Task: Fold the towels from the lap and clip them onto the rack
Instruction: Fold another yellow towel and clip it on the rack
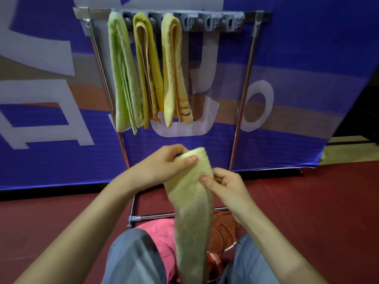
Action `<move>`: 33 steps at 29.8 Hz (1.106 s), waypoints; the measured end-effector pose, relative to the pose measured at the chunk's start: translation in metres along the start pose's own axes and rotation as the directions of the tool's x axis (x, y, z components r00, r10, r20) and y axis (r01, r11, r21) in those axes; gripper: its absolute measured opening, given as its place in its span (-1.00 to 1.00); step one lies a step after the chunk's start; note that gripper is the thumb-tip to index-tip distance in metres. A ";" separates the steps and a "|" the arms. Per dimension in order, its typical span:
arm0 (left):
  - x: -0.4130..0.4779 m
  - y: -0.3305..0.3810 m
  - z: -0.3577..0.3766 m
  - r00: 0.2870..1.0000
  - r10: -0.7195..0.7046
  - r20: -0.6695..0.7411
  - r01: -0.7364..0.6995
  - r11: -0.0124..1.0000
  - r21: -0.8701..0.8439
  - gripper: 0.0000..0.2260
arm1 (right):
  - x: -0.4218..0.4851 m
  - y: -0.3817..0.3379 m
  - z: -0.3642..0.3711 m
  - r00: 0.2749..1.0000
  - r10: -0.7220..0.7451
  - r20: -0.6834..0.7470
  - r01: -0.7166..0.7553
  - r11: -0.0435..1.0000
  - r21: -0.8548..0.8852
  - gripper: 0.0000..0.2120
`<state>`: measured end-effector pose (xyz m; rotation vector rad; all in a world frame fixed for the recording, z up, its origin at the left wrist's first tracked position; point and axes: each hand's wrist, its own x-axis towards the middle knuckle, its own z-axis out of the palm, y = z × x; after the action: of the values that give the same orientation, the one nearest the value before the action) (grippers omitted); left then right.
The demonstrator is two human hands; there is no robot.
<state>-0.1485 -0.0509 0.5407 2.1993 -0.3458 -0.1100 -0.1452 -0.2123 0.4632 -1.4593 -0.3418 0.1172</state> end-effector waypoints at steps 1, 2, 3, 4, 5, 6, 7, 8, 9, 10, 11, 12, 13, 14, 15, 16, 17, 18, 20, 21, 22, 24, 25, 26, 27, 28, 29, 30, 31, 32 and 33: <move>0.001 0.001 0.000 0.998 -0.040 0.039 0.038 0.998 0.042 -0.64 | 0.001 0.000 0.000 1.000 -0.019 -0.004 0.019 0.999 -0.037 -0.86; 0.002 0.001 0.000 0.997 -0.059 0.056 0.055 0.996 0.073 -0.60 | 0.002 -0.002 0.002 0.999 -0.033 0.003 0.033 0.998 -0.055 -0.86; 0.003 0.003 -0.001 0.998 -0.051 0.045 0.048 0.996 0.080 -0.61 | 0.003 -0.004 0.003 0.999 -0.044 0.015 0.045 0.998 -0.044 -0.87; 0.004 0.006 -0.003 1.000 -0.023 0.015 0.022 0.997 0.069 -0.66 | 0.004 -0.005 0.005 0.999 -0.045 0.024 0.045 0.999 -0.017 -0.89; 0.004 0.010 -0.004 1.000 0.012 -0.018 -0.011 0.998 0.056 -0.72 | 0.005 -0.005 0.005 0.999 -0.041 0.028 0.041 0.999 0.018 -0.90; 0.003 0.013 -0.006 0.998 0.046 -0.049 -0.043 0.998 0.053 -0.74 | 0.005 -0.004 0.006 0.999 -0.028 0.040 0.025 0.998 0.063 -0.93; 0.003 0.017 -0.008 0.994 0.079 -0.077 -0.075 0.996 0.053 -0.76 | 0.005 -0.003 0.005 0.998 -0.013 0.064 0.006 0.995 0.103 -0.96; 0.003 0.021 -0.010 0.988 0.106 -0.111 -0.101 0.994 0.051 -0.78 | 0.005 -0.001 0.005 0.995 0.010 0.097 -0.022 0.992 0.126 -0.89; 0.003 0.025 -0.013 0.980 0.131 -0.150 -0.126 0.991 0.044 -0.81 | 0.005 0.006 0.003 0.990 0.045 0.133 -0.061 0.991 0.122 -0.73; 0.004 0.028 -0.017 0.970 0.150 -0.191 -0.146 0.989 0.037 -0.83 | 0.003 0.012 0.001 0.982 0.095 0.165 -0.113 0.988 0.106 -0.55; 0.005 0.030 -0.022 0.959 0.162 -0.234 -0.157 0.987 0.038 -0.85 | 0.000 0.020 0.000 0.969 0.154 0.191 -0.172 0.982 0.083 -0.41; 0.005 0.031 -0.028 0.947 0.171 -0.270 -0.165 0.985 0.045 -0.88 | -0.003 0.030 -0.001 0.955 0.206 0.214 -0.224 0.973 0.060 -0.34; 0.007 0.031 -0.035 0.936 0.182 -0.300 -0.172 0.983 0.059 -0.90 | -0.007 0.040 -0.003 0.945 0.242 0.222 -0.255 0.967 0.030 -0.31; 0.007 0.030 -0.042 0.923 0.197 -0.330 -0.180 0.980 0.083 -0.91 | -0.010 0.049 -0.003 0.938 0.268 0.219 -0.279 0.960 0.021 -0.30; 0.006 0.028 -0.048 0.907 0.216 -0.362 -0.186 0.976 0.115 -0.89 | -0.013 0.055 -0.004 0.936 0.290 0.199 -0.300 0.954 0.022 -0.31; 0.006 0.023 -0.052 0.888 0.231 -0.397 -0.185 0.971 0.150 -0.87 | -0.014 0.061 -0.004 0.939 0.302 0.162 -0.311 0.950 0.028 -0.33; 0.006 0.016 -0.056 0.871 0.235 -0.431 -0.172 0.969 0.179 -0.86 | -0.015 0.064 -0.007 0.947 0.300 0.118 -0.305 0.952 0.026 -0.34; 0.004 0.005 -0.059 0.862 0.205 -0.464 -0.119 0.971 0.208 -0.87 | -0.014 0.065 -0.006 0.955 0.284 0.090 -0.286 0.958 0.014 -0.31; 0.003 -0.024 -0.061 0.875 0.038 -0.482 0.117 0.950 0.289 -0.77 | -0.012 0.058 -0.006 0.968 0.239 0.083 -0.238 0.971 -0.017 -0.29; 0.003 -0.041 -0.059 0.897 -0.082 -0.435 0.260 0.893 0.368 -0.74 | -0.011 0.053 -0.006 0.969 0.227 0.094 -0.227 0.974 -0.013 -0.36; 0.000 -0.055 -0.054 0.910 -0.203 -0.361 0.362 0.813 0.456 -0.72 | -0.009 0.046 -0.006 0.968 0.223 0.114 -0.224 0.975 -0.002 -0.47; -0.006 -0.074 -0.034 0.931 -0.320 -0.175 0.363 0.774 0.518 -0.71 | -0.005 0.029 -0.005 0.963 0.214 0.165 -0.216 0.976 -0.005 -0.64; -0.009 -0.075 -0.022 0.950 -0.301 -0.080 0.304 0.843 0.443 -0.72 | -0.003 0.022 -0.004 0.958 0.208 0.197 -0.206 0.978 -0.028 -0.69; -0.012 -0.072 -0.010 0.970 -0.244 0.004 0.233 0.930 0.284 -0.72 | -0.001 0.016 -0.002 0.952 0.202 0.231 -0.198 0.979 -0.043 -0.74; -0.013 -0.066 0.003 0.983 -0.172 0.067 0.166 0.983 0.080 -0.68 | -0.001 0.011 0.000 0.945 0.200 0.259 -0.195 0.980 -0.048 -0.79; -0.013 -0.059 0.015 0.991 -0.093 0.095 0.102 0.991 -0.092 -0.62 | -0.001 0.008 0.002 0.939 0.198 0.281 -0.195 0.980 -0.042 -0.81; -0.012 -0.052 0.025 0.995 -0.030 0.090 0.047 0.979 -0.197 -0.58 | -0.001 0.006 0.002 0.935 0.200 0.293 -0.202 0.979 -0.024 -0.81; -0.011 -0.045 0.034 0.997 0.012 0.073 0.006 0.967 -0.253 -0.56 | -0.001 0.006 0.001 0.934 0.202 0.296 -0.213 0.977 0.005 -0.82; -0.010 -0.039 0.041 0.998 0.034 0.045 -0.020 0.957 -0.291 -0.54 | -0.002 0.003 0.000 0.932 0.205 0.299 -0.223 0.974 0.030 -0.83; -0.008 -0.035 0.047 0.999 0.044 0.019 -0.035 0.942 -0.335 -0.53 | -0.002 0.002 -0.002 0.931 0.206 0.301 -0.227 0.973 0.038 -0.79; -0.008 -0.032 0.051 0.999 0.043 0.000 -0.040 0.926 -0.376 -0.52 | -0.002 0.001 -0.005 0.929 0.204 0.309 -0.227 0.973 0.041 -0.69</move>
<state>-0.1594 -0.0697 0.4840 1.8100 -0.3449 -0.1496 -0.1451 -0.2173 0.4618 -1.3997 -0.4196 0.5317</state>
